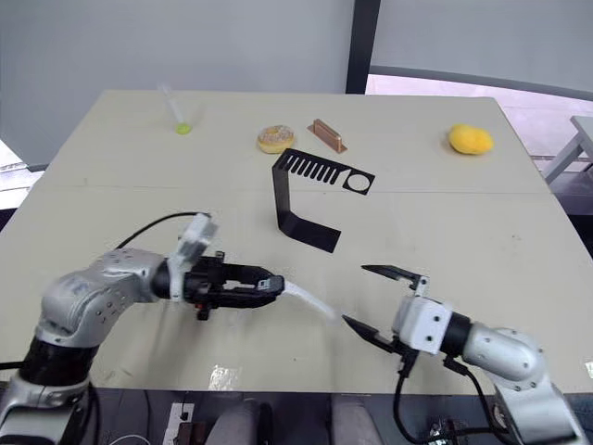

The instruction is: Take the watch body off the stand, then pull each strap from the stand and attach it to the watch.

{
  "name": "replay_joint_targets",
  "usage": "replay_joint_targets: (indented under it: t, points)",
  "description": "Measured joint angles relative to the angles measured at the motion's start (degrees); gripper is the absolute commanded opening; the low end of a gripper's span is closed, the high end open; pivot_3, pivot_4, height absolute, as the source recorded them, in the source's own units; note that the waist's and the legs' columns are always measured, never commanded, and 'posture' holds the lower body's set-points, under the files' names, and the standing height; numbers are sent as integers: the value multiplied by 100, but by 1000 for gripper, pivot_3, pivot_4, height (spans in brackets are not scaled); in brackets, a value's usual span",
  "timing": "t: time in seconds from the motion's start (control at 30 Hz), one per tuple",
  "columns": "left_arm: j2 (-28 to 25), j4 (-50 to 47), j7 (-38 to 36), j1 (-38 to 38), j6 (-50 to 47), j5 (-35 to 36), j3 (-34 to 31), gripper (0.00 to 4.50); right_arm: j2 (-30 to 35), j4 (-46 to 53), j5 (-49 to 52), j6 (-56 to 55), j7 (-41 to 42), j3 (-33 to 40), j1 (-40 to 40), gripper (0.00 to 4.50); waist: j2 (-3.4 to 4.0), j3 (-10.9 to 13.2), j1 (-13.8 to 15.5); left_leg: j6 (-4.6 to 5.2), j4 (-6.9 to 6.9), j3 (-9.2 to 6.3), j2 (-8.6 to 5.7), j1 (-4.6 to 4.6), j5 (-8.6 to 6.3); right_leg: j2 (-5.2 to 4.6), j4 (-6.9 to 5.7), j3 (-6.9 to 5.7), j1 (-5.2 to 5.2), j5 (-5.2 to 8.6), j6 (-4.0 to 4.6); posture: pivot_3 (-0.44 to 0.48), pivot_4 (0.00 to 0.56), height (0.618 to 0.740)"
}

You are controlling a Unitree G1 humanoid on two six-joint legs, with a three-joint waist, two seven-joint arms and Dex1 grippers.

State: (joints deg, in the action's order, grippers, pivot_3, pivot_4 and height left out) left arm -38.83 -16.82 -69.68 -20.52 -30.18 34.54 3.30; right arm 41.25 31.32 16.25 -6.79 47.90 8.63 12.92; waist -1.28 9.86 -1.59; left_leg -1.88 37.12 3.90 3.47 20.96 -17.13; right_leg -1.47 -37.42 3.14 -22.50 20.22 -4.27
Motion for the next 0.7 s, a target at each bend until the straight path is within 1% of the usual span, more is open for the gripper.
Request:
replay_joint_targets:
  t: [0.03, 0.1, 0.17, 0.23, 0.33, 0.43, 0.57, 0.63, 0.7]
  points:
    - [22, 121, -361, 161, 959, -267, -19, 1583, 7, 122, 248, 66, 4, 289, 210, 4458, 0, 0, 17, 3, 0, 0, 0, 1, -2, -1, 5, -2, 5, 0, 0, 0, 150, 740]
    - [49, 498, -816, 383, 2430, -677, -117, 1583, 5, 355, 789, 237, 20, 890, 682, 4458, 0, 0, 38, 32, -2, 0, -1, 3, -18, -4, 10, -2, 5, 0, 0, 0, 150, 740]
    - [50, 786, -1146, 595, 3484, -860, -293, 1583, -5, 556, 1418, 486, 38, 1552, 1260, 4458, -1, -1, 42, 64, -1, 0, 3, 8, -39, -3, 17, -1, 6, -1, -2, 0, 150, 740]
    - [44, 903, -1289, 688, 4029, -911, -389, 1583, -27, 661, 1906, 681, 116, 1927, 1630, 4458, -2, -1, 14, 70, 1, 2, 5, 9, -44, -4, 24, 0, 10, -6, -9, 0, 150, 740]
    - [46, 909, -1231, 643, 4227, -939, -406, 1583, 36, 994, 2623, 1029, 305, 2130, 1976, 4458, -2, -1, -8, 76, -1, 4, 6, 7, -47, -3, 25, 4, 17, -9, -15, 0, 150, 740]
    - [229, 925, -956, 360, 4091, -1019, -258, 1583, 72, 1220, 2836, 1257, 352, 2025, 1964, 4458, -2, -1, -10, 76, 4, 3, 6, 6, -48, 0, 23, 4, 15, -11, -18, 0, 150, 740]
    - [695, 883, -452, 18, 3627, -1280, 252, 1583, 134, 1325, 2813, 1405, 427, 1819, 1872, 4458, -2, -1, 11, 76, 8, 1, 4, 12, -47, 3, 30, 4, 11, -13, -22, 0, 150, 740]
    - [1030, 940, -53, -243, 3215, -1558, 616, 1583, 152, 1329, 2805, 1470, 449, 1746, 1767, 4458, -3, -1, 30, 77, 18, 0, 1, 17, -47, 4, 32, 6, 11, -17, -30, 0, 150, 740]
    - [1238, 1082, 262, -469, 2880, -1888, 941, 1583, 204, 1334, 2772, 1517, 502, 1691, 1723, 4458, -4, -1, 24, 78, 19, 2, -2, 16, -48, 6, 33, 11, 12, -18, -32, 0, 150, 740]
